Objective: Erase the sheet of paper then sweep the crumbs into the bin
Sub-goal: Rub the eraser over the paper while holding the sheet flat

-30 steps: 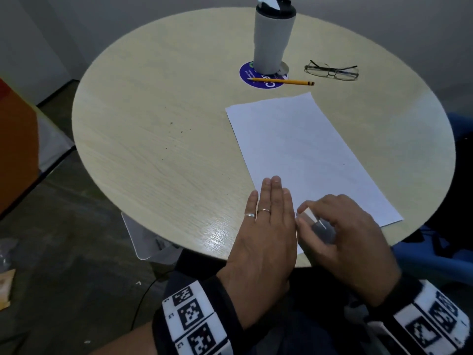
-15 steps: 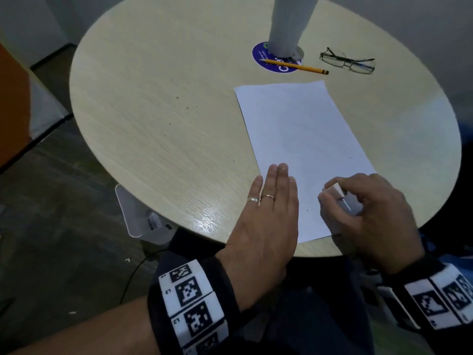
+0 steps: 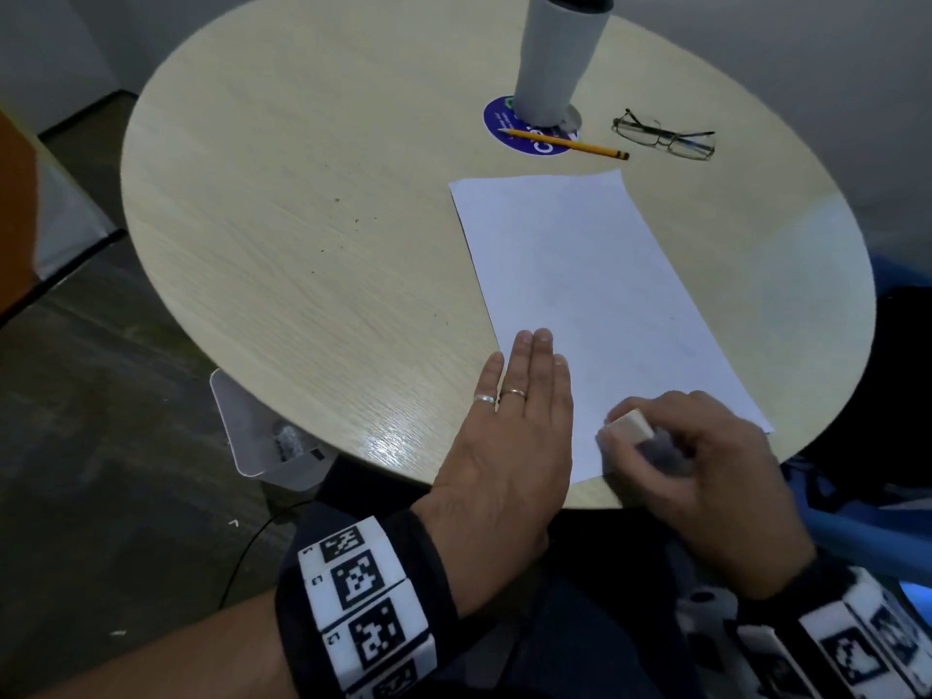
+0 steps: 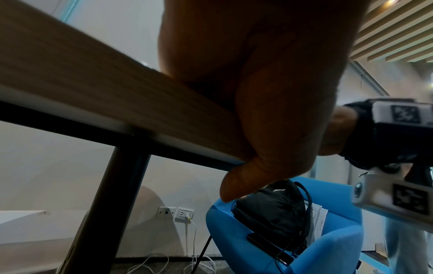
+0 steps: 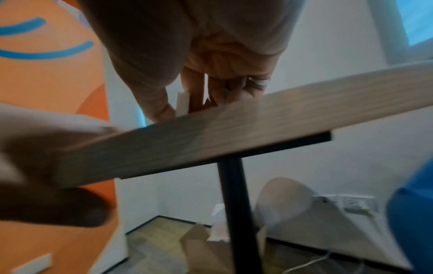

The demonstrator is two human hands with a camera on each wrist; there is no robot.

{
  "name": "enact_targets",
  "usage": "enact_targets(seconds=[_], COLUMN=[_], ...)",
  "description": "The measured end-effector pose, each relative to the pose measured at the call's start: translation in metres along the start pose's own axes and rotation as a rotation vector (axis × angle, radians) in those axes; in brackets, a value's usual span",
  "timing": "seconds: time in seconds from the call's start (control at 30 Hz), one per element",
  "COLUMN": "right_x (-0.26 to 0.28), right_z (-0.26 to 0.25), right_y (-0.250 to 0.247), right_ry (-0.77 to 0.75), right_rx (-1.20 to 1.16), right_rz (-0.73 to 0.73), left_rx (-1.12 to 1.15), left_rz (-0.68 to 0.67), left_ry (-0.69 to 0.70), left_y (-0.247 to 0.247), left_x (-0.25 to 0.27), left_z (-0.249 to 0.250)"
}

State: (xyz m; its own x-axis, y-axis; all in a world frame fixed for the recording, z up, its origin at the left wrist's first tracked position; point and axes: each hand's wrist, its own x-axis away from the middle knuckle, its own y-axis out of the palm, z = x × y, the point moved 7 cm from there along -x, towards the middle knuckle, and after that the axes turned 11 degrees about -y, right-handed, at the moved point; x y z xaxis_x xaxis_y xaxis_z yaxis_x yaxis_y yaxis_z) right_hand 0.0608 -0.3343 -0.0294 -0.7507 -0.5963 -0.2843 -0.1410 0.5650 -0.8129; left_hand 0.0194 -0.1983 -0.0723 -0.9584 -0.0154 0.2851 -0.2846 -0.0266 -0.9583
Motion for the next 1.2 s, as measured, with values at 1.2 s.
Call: enact_targets(seconds=[1.2], right_x=[-0.03], right_z=[0.036], right_y=[-0.016], right_ry=[0.097], right_rx=[0.051], right_rz=[0.125], left_rx=[-0.009], left_rz=[-0.015], left_ry=[-0.01], left_y=[0.002], left_x=[0.0], left_z=[0.002])
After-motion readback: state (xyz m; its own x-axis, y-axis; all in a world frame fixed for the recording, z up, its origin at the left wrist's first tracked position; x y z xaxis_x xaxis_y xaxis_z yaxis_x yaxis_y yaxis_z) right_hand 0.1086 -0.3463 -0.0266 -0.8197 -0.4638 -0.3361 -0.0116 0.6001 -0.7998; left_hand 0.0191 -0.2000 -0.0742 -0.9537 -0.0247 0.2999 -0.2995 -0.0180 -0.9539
